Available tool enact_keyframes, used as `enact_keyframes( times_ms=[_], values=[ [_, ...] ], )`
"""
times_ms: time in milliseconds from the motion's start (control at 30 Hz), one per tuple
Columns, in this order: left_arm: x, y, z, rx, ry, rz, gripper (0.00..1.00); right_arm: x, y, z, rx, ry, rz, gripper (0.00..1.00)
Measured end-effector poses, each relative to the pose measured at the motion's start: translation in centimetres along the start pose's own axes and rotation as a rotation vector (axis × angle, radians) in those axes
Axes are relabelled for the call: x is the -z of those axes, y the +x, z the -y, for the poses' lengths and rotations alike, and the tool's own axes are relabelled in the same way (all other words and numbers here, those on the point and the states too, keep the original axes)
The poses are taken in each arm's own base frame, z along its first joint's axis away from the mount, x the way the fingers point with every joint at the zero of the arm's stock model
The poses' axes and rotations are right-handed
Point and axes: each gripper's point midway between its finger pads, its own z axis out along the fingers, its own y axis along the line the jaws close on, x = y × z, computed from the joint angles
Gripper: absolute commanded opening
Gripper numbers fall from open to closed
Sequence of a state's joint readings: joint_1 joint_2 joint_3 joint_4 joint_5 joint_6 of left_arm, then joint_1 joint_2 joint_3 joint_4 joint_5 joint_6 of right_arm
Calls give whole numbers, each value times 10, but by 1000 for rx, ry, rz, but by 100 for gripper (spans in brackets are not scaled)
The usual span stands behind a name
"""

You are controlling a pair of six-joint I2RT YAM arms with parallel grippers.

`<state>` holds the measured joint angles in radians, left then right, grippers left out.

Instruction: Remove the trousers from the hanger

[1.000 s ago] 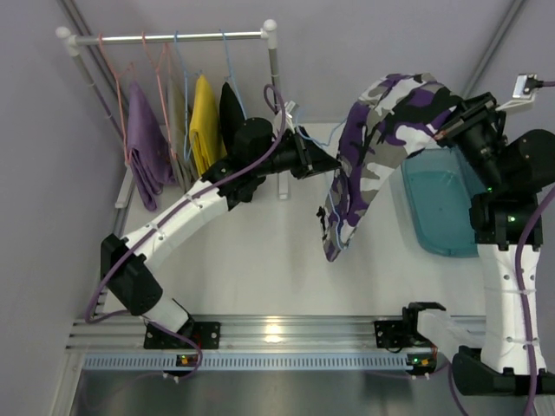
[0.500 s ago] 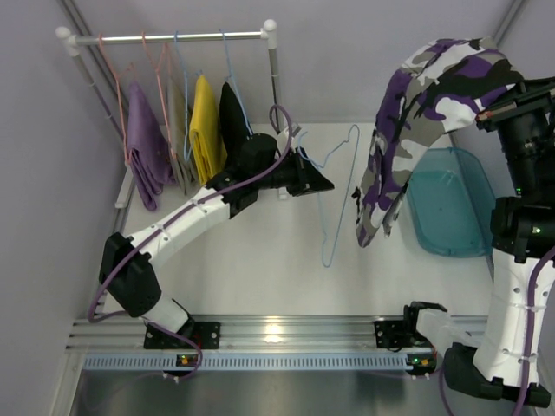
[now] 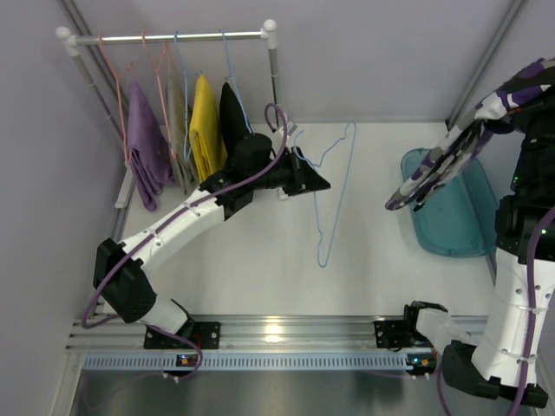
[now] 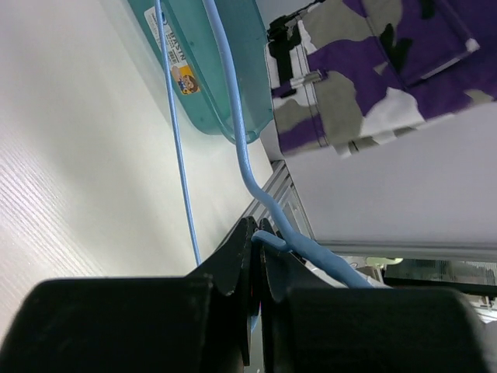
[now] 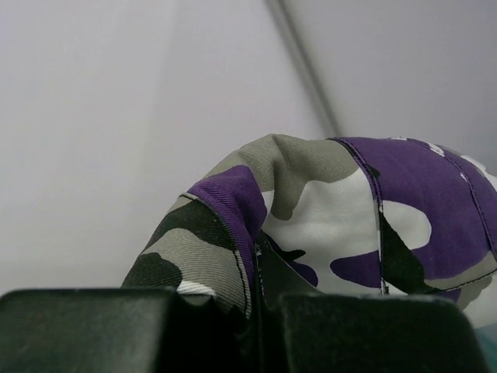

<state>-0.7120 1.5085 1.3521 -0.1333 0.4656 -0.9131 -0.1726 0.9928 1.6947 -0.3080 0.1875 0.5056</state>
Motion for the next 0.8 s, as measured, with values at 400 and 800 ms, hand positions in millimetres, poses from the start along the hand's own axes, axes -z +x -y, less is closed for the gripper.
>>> enact_keyframes(
  times_ms=[400,800],
  values=[
    [2,-2,0,-7,-2,8,0,0,36,129,626,383,-49,0],
    [2,-2,1,6,-3,6,0,-17,159,210,825,329,-262,0]
  ],
)
